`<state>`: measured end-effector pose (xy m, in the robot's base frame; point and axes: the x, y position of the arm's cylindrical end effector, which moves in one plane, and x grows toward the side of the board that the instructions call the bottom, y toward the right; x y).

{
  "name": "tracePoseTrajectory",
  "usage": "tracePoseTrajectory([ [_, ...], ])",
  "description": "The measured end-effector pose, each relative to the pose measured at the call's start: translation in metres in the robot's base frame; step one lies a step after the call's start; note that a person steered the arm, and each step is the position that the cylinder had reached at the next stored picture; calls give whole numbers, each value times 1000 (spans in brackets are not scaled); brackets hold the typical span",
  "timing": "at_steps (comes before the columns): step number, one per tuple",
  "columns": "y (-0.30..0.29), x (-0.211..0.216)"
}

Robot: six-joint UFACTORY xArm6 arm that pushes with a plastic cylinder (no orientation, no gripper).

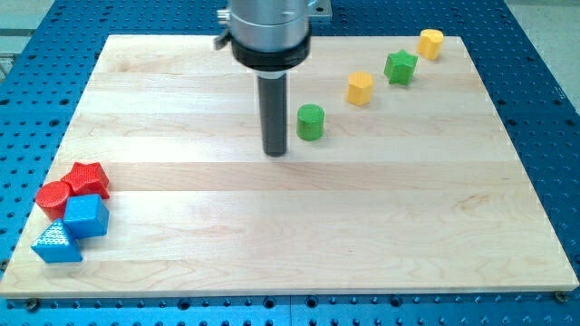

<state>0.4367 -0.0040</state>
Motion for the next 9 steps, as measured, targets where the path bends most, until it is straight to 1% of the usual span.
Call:
tracePoseTrajectory([
  [1,19,-20],
  [2,27,-31],
  [3,27,-6],
  [4,40,61],
  [5,-29,176],
  [7,-71,182],
  [9,-246,181],
])
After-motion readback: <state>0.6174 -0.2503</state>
